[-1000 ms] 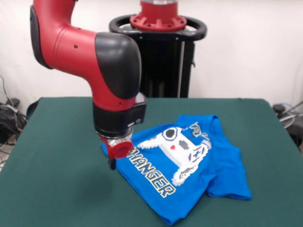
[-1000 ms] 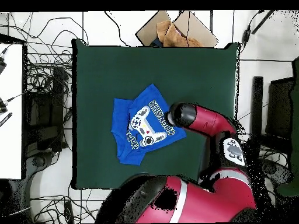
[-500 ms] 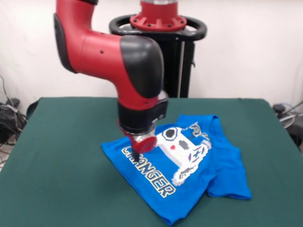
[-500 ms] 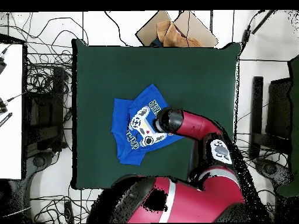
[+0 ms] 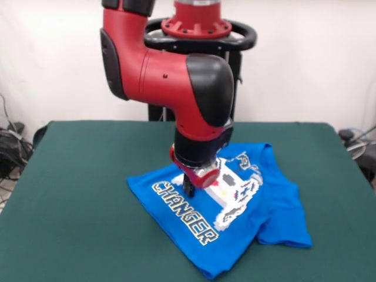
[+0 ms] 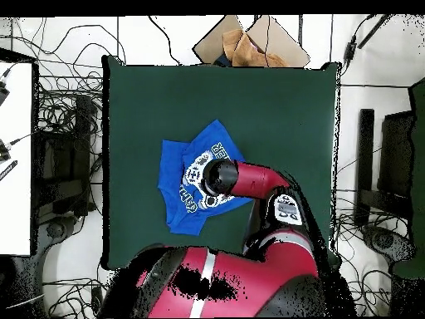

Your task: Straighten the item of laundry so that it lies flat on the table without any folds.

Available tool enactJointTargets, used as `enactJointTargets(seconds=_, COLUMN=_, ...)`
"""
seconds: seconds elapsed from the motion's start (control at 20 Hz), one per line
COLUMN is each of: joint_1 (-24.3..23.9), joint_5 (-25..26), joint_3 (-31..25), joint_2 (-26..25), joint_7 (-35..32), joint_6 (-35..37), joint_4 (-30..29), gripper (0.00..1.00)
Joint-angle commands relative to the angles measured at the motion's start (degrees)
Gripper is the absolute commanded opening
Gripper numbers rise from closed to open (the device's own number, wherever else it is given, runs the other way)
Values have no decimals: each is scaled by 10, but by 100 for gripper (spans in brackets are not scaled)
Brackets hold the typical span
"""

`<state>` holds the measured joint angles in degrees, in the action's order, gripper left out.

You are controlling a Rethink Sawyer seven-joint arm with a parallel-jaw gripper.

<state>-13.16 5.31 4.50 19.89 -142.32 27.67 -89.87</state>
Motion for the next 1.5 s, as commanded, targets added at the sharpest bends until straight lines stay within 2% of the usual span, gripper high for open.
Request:
enactJointTargets(seconds=0.05, joint_1=20, joint_5=31, joint_3=18, joint_2=-77, joint_7=-19, joint_6=8, joint_4=51, gripper=0)
enactJointTargets(seconds=0.2, joint_1=68, joint_5=35, joint_3=84, joint_2=-119, joint_7=-76, joint_6=-8, joint_4=107, gripper=0)
enactJointTargets(seconds=0.4, joint_1=82, joint_5=30, joint_3=105, joint_2=-133, joint_7=-84, joint_6=-10, joint_4=124, gripper=0)
enactJointTargets(seconds=0.45, joint_1=80, joint_5=19, joint_3=108, joint_2=-146, joint_7=-87, joint_6=-5, joint_4=147, gripper=0)
enactJointTargets(seconds=0.65, joint_1=103, joint_5=23, joint_3=139, joint_2=-149, joint_7=-101, joint_6=-7, joint_4=151, gripper=0)
enactJointTargets(seconds=0.9, joint_1=94, joint_5=16, joint_3=135, joint_2=-140, joint_7=-81, joint_6=-16, joint_4=137, gripper=0)
enactJointTargets(seconds=1.05, joint_1=118, joint_5=28, joint_3=173, joint_2=-155, joint_7=-95, joint_6=-16, joint_4=153, gripper=0)
enactJointTargets(seconds=1.15, joint_1=78, joint_5=16, joint_3=131, joint_2=-139, joint_7=-65, joint_6=-45, joint_4=129, gripper=0)
enactJointTargets(seconds=1.4, joint_1=98, joint_5=36, joint_3=194, joint_2=-178, joint_7=-94, joint_6=-61, joint_4=165, gripper=0)
enactJointTargets(seconds=1.5, joint_1=70, joint_5=17, joint_3=157, joint_2=-167, joint_7=-65, joint_6=-43, joint_4=158, gripper=0)
